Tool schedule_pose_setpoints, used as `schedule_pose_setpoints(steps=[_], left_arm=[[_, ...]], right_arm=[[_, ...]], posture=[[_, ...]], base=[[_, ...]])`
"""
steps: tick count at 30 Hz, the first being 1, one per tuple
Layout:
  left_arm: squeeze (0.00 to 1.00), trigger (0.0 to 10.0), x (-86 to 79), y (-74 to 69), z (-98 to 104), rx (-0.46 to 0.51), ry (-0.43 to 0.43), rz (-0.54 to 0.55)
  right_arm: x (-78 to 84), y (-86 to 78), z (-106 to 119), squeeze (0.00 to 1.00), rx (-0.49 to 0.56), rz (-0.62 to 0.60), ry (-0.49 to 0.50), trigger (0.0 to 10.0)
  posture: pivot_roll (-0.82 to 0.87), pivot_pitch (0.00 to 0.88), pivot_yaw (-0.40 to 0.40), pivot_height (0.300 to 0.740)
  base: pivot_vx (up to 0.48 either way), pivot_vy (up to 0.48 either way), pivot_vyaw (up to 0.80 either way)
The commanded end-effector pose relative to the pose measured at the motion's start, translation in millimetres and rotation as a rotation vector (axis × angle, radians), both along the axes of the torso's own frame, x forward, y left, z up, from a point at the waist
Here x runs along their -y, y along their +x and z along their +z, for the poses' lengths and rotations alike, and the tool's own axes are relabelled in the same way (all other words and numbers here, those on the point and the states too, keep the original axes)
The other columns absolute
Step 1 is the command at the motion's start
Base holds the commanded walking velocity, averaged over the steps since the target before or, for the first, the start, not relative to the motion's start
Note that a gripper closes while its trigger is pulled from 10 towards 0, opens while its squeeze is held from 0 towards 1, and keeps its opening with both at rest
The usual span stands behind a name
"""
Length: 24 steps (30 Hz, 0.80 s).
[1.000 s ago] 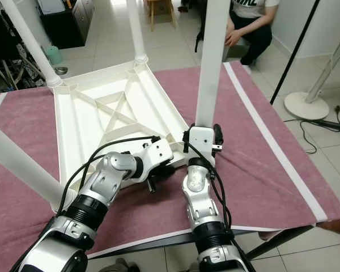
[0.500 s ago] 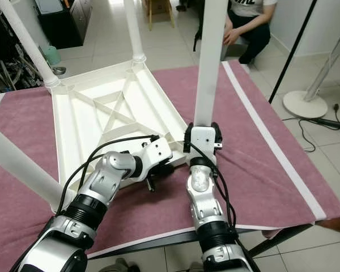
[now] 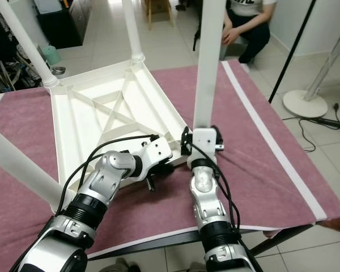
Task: Building children table
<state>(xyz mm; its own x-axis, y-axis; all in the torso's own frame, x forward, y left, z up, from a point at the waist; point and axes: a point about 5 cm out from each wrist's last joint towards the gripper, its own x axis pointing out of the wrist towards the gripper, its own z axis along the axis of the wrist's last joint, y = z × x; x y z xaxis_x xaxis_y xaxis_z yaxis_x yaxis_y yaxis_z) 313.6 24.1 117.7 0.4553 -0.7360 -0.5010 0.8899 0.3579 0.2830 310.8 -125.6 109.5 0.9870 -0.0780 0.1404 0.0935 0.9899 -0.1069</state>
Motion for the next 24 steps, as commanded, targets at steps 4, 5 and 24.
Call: schedule_pose_setpoints(steps=[4, 5, 24], left_arm=[[0.0, 10.0, -22.1, 15.1, -7.0, 0.189, 0.05, 0.348], [0.0, 10.0, -21.9, 15.0, -6.8, 0.189, 0.049, 0.347], [0.0, 10.0, -21.0, 15.0, -6.2, 0.189, 0.043, 0.339]], right_arm=[[-4.1, 2.3, 7.0, 0.0, 0.027, 0.08, -0.014, 10.0], [-3.7, 2.7, 8.7, 0.0, 0.034, 0.086, -0.024, 10.0], [9.7, -5.1, 26.7, 0.0, 0.101, 0.135, -0.049, 10.0]], posture=[[-0.03, 0.0, 0.128, 0.74], [-0.03, 0.0, 0.128, 0.74], [-0.04, 0.0, 0.131, 0.74]], base=[[0.0, 0.0, 0.0], [0.0, 0.0, 0.0], [0.0, 0.0, 0.0]])
